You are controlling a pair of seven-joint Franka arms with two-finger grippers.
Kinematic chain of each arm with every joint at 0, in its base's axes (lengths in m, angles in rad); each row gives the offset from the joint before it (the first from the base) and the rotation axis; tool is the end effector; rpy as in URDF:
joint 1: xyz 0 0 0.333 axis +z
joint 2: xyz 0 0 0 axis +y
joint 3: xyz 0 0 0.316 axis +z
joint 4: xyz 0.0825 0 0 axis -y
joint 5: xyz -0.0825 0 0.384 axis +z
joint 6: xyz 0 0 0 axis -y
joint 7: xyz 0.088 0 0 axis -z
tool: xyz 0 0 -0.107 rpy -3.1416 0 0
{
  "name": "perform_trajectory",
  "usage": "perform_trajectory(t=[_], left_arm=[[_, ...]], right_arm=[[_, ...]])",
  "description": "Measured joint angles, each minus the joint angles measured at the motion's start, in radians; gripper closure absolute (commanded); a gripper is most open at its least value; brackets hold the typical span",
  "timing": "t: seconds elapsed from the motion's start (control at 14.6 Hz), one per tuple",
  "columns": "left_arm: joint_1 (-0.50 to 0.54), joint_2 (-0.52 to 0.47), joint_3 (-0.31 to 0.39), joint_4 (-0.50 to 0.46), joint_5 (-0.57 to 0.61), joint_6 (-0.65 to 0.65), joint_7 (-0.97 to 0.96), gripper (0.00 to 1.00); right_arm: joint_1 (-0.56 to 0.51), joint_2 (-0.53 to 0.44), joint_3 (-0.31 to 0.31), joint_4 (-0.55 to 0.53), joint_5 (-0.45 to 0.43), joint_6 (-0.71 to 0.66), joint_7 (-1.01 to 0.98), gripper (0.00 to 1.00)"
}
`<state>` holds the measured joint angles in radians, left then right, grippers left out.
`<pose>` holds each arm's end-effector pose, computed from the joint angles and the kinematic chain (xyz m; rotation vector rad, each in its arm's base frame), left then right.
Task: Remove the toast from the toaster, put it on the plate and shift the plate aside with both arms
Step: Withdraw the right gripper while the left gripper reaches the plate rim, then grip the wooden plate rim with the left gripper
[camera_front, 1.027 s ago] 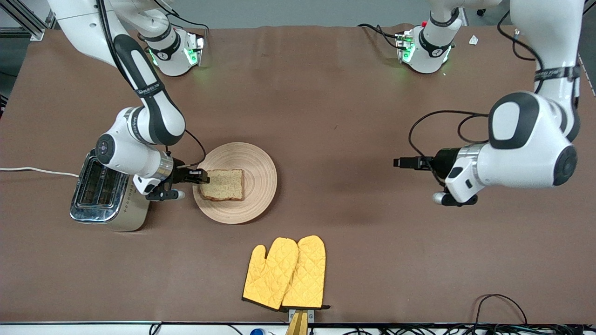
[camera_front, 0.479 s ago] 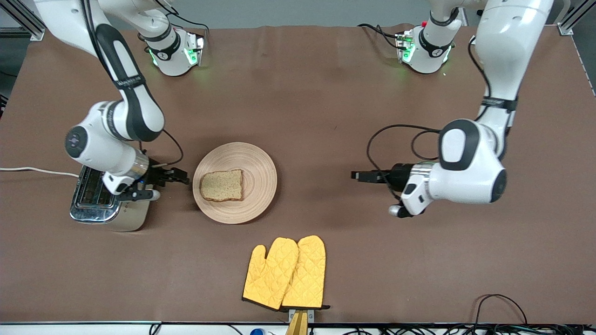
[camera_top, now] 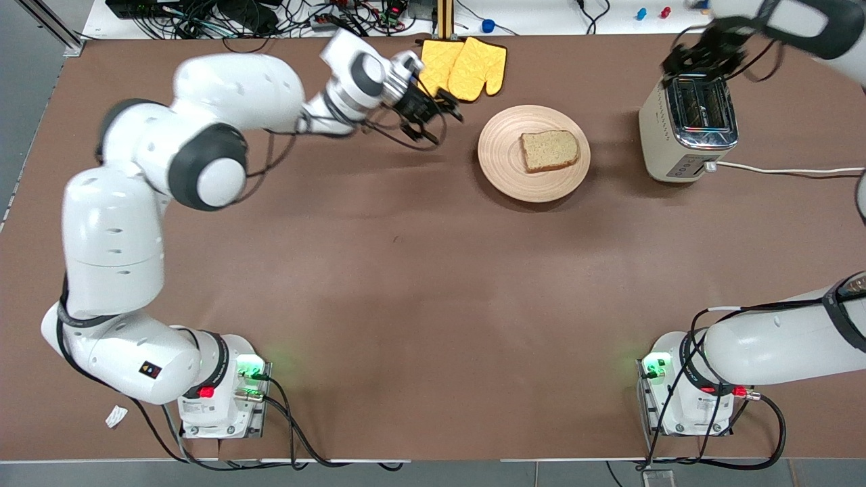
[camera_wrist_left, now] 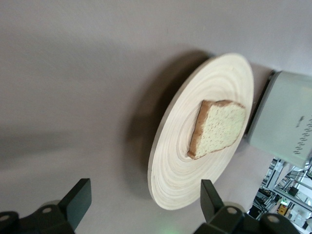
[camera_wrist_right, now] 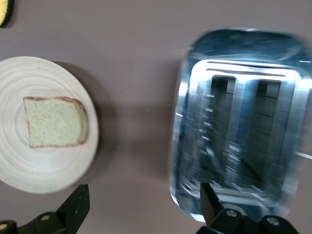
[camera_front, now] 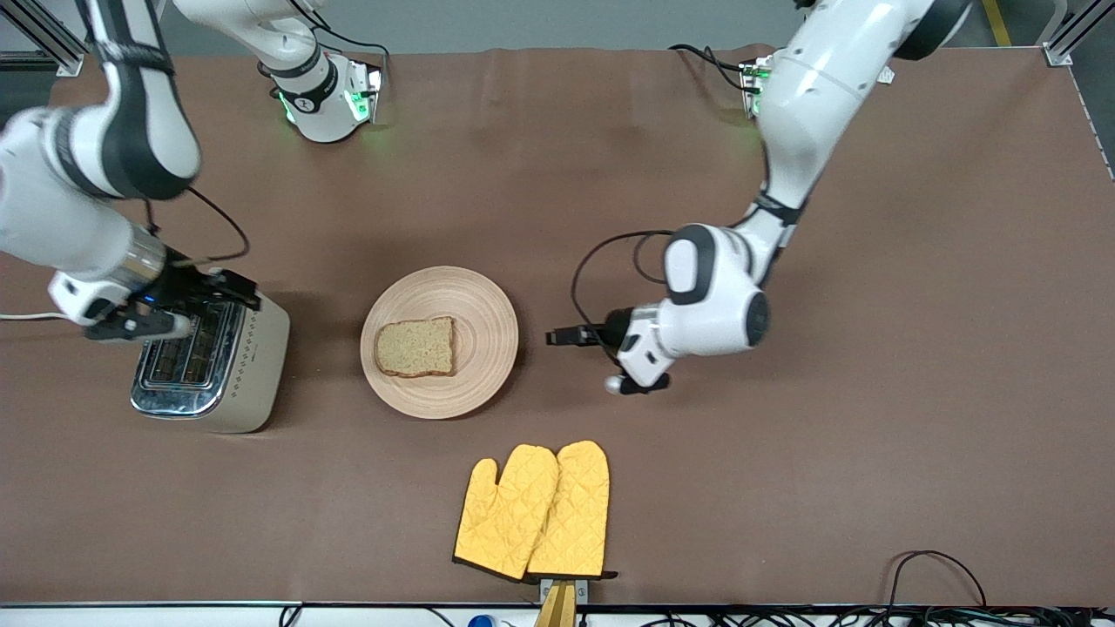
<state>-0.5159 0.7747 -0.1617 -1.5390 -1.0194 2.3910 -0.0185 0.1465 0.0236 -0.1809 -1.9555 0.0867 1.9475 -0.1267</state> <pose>0.5670 -0.4413 0.2116 2.3363 0.1813 -0.2814 0.5596 -0.0129 0.4609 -3.0619 -0.0905 0.0382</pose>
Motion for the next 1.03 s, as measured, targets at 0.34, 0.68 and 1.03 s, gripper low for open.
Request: perform_trajectory(t=[0.34, 0.68, 1.03], left_arm=[[-0.094, 0.095, 0.000, 0.076, -0.054, 0.095, 0.025, 0.02], [-0.125, 0.152, -0.027, 0.121, -0.057, 0.185, 0.029, 0.22], [-0.125, 0.181, -0.041, 0.144, -0.067, 0.210, 0.076, 0.95]], right_arm=[[-0.046, -0.050, -0.006, 0.212, -0.053, -0.288, 0.006, 0.00], [-0.048, -0.054, -0.003, 0.331, -0.077, -0.370, 0.011, 0.00], [-0.048, -0.054, -0.002, 0.402, -0.081, -0.394, 0.023, 0.00]])
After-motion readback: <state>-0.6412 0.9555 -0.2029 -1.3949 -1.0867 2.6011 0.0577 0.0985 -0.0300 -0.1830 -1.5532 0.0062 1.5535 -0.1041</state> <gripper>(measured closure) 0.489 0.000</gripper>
